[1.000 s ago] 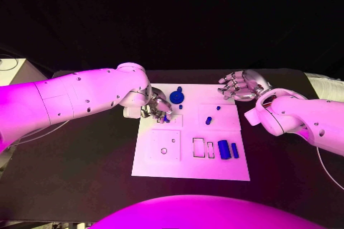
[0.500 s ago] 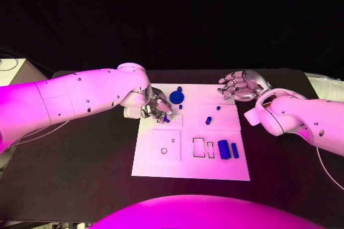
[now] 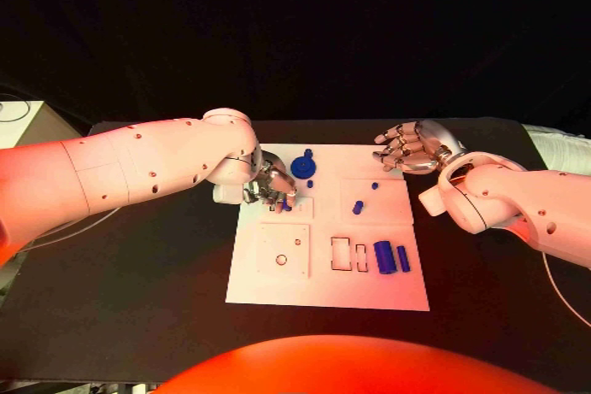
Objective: Assemble the parts on the task board
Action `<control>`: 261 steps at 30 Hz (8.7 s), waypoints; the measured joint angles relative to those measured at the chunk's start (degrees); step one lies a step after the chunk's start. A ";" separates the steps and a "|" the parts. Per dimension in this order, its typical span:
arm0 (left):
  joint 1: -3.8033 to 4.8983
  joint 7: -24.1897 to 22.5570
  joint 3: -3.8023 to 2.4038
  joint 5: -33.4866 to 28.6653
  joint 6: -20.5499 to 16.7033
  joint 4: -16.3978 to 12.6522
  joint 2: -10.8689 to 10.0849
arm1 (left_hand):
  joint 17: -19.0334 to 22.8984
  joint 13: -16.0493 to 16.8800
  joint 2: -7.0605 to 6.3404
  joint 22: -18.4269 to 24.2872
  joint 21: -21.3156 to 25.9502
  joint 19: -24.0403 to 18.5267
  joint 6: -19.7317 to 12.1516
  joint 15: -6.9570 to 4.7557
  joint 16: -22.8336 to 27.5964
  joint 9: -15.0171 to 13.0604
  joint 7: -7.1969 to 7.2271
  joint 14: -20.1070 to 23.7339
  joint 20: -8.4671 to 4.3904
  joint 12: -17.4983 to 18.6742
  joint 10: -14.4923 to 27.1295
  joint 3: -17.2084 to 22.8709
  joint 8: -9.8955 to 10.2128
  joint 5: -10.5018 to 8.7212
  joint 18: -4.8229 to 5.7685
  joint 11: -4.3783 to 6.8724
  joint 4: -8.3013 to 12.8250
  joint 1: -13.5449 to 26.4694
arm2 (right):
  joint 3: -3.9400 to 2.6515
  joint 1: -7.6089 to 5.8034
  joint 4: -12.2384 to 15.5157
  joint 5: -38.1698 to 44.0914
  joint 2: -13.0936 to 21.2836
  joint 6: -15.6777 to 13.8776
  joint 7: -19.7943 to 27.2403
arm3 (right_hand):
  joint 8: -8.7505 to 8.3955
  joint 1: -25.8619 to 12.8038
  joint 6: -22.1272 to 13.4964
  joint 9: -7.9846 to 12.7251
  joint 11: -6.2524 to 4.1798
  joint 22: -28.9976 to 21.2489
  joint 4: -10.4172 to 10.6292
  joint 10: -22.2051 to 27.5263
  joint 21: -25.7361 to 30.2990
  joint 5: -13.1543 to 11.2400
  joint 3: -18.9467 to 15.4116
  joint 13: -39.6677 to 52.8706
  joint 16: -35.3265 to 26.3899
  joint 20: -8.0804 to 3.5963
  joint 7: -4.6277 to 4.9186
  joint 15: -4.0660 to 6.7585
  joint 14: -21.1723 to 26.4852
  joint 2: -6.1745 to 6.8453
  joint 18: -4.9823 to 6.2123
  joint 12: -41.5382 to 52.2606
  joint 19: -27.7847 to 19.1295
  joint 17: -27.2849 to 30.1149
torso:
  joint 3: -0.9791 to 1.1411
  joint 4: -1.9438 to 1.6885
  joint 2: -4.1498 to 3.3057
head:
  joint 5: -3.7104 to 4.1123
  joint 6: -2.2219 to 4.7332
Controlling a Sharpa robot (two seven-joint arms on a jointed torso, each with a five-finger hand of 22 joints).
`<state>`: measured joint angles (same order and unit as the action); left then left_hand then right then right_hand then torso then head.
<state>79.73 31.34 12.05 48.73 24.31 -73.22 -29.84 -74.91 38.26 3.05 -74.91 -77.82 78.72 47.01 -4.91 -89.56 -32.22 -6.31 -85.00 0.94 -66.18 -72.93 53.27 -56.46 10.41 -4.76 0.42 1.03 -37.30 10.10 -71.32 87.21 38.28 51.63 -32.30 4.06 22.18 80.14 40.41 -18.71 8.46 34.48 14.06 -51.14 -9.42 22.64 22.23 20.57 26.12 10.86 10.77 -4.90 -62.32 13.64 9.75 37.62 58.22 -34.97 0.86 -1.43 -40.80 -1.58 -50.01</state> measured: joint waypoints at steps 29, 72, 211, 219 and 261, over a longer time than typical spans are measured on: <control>0.02 0.07 0.10 -1.32 2.26 0.67 0.07 | 0.00 1.38 -0.16 0.01 -0.24 0.43 0.32 0.00 0.00 -0.66 -0.13 -0.01 -0.42 -0.36 -0.24 0.00 0.37 0.48 0.01 -0.23 0.00 -0.16 | 0.01 0.02 -0.06 -0.04 -0.04 -0.01 0.13 | 0.00 0.00 -0.15 0.00 0.21 -0.08 0.00 0.21 0.00 0.21 0.00 -0.08 0.00 0.00 0.15 0.00 0.00 0.00 0.00 -0.01 0.00 -0.04 | -0.03 0.00 0.05 | -0.15 0.00; 0.61 0.70 0.84 -4.61 11.38 11.64 7.57 | 0.00 1.54 -0.35 -0.03 -0.45 0.63 1.86 0.45 0.00 -0.81 1.03 -0.64 -0.63 -0.18 -1.65 -0.23 0.38 2.76 0.00 1.00 0.23 -0.36 | 0.01 0.06 0.38 -0.12 -0.28 -0.03 0.99 | 0.00 0.01 -0.15 0.04 0.03 -0.14 0.00 0.38 0.00 0.21 0.00 -0.15 -0.22 0.00 0.15 -0.21 0.21 0.00 0.00 -0.01 0.00 -0.08 | 0.04 0.03 0.07 | -0.10 0.00; -0.19 -2.14 -7.79 -0.40 -9.53 14.99 -0.52 | 0.01 -9.44 -9.82 5.55 8.21 -4.91 -1.88 1.97 5.47 -3.21 1.00 0.94 2.47 9.93 6.98 -31.29 17.36 -7.22 -0.92 -1.27 -14.71 -24.31 | 0.04 0.92 -0.74 -2.38 -0.45 -1.09 5.50 | 0.67 0.01 -0.74 0.21 0.39 -0.90 -1.11 1.46 0.66 0.44 1.11 -1.43 -0.78 0.40 -0.07 -0.41 1.24 0.00 -0.01 0.47 -0.40 -0.30 | -0.09 -0.03 0.00 | -0.97 2.87; -0.50 -2.16 -7.17 0.92 -8.02 18.74 2.18 | 0.00 -9.53 -10.12 5.55 8.21 -4.91 -1.88 2.17 5.47 -3.03 1.01 1.15 2.47 9.93 6.98 -31.45 17.36 -7.22 -0.92 -1.27 -15.18 -24.00 | 0.04 0.93 -0.81 -2.46 -0.73 -1.12 5.61 | 0.89 0.01 -0.74 0.28 0.60 -1.04 -1.35 1.67 0.89 0.44 1.35 -1.92 -1.11 0.62 -0.07 -0.52 1.74 0.00 -0.01 0.47 -0.62 -0.29 | -0.05 0.04 -0.01 | -1.08 2.80; -1.72 -2.01 -5.78 -0.15 -0.33 21.89 4.90 | 0.00 -8.44 -7.68 5.09 7.80 -4.90 -0.61 2.16 3.92 -2.10 1.20 1.15 2.87 8.60 6.98 -31.56 17.59 -7.22 -0.91 -1.25 -16.43 -26.44 | 0.03 0.93 -0.89 -2.61 -1.04 -0.82 5.48 | 2.00 -2.20 -0.74 1.28 1.11 -3.27 -3.09 1.75 2.66 0.44 4.03 -8.22 -5.33 1.52 -0.07 -1.33 3.59 0.22 0.00 -4.92 -2.37 0.58 | -0.04 -0.01 0.07 | -0.79 2.21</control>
<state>78.01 29.33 6.26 48.58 23.98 -51.32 -24.94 -74.91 29.82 -4.63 -69.81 -70.03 73.82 46.40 -2.75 -85.64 -34.32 -5.11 -83.85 3.81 -57.58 -65.94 21.71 -38.87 3.18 -5.68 -0.83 -15.40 -63.75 10.13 -70.39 86.32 35.67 50.58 -33.12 9.54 24.17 77.94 39.67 -17.43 9.57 31.21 10.97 -49.39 -6.76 23.08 26.26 12.35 20.79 12.38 10.70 -6.23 -58.73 13.87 9.75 32.70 55.85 -34.38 0.81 -1.44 -40.73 -2.37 -47.80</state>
